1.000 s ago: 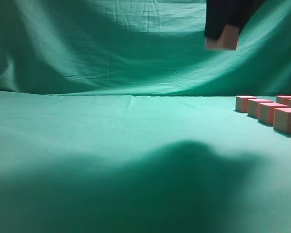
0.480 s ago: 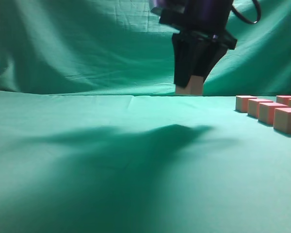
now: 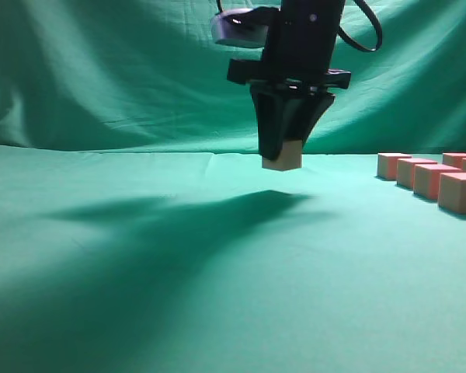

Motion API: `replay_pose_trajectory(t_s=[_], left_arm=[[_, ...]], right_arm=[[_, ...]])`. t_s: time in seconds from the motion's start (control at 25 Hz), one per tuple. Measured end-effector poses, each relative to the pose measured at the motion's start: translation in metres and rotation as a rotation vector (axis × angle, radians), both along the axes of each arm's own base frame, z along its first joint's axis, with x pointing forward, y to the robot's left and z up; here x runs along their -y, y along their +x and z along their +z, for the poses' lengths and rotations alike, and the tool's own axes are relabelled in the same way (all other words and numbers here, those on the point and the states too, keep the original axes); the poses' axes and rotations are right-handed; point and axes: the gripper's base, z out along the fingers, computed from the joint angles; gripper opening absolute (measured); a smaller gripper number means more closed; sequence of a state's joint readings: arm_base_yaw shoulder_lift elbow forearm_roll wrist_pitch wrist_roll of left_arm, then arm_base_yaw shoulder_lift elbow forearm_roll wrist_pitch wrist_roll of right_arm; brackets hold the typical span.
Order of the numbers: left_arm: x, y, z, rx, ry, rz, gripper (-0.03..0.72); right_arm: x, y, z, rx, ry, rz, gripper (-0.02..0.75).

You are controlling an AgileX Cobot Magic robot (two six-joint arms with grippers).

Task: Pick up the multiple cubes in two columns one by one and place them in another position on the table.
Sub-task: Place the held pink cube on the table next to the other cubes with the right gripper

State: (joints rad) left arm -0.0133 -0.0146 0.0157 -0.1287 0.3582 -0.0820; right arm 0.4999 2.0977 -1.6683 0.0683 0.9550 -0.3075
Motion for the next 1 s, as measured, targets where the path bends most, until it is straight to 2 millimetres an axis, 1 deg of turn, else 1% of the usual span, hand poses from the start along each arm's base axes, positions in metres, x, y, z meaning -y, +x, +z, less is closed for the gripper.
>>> replay_pose_trajectory(t_s=[0.36,0.76,0.84,0.96,1.0], left_arm=[[0.000,0.000,0.000,0.000,0.000,0.000,0.000],[0.000,0.000,0.000,0.000,0.000,0.000,0.000],[0.000,0.000,0.000,0.000,0.000,0.000,0.000],[0.000,0.000,0.000,0.000,0.000,0.000,0.000],[0.000,0.000,0.000,0.000,0.000,0.000,0.000]], right_arm=[[0.001,0.003,-0.022,-0.042,-0.052,-0.006,0.269],[0.001,0.004,-0.023,-0.036,-0.049,-0.006,0.269],[0.000,0.005,-0.027,-0.038,-0.048,-0.007,0.372],[-0.002,0.005,-0.030,-0.053,-0.036,-0.014,0.563],[-0.002,0.005,-0.030,-0.055,-0.032,-0.016,0.617]])
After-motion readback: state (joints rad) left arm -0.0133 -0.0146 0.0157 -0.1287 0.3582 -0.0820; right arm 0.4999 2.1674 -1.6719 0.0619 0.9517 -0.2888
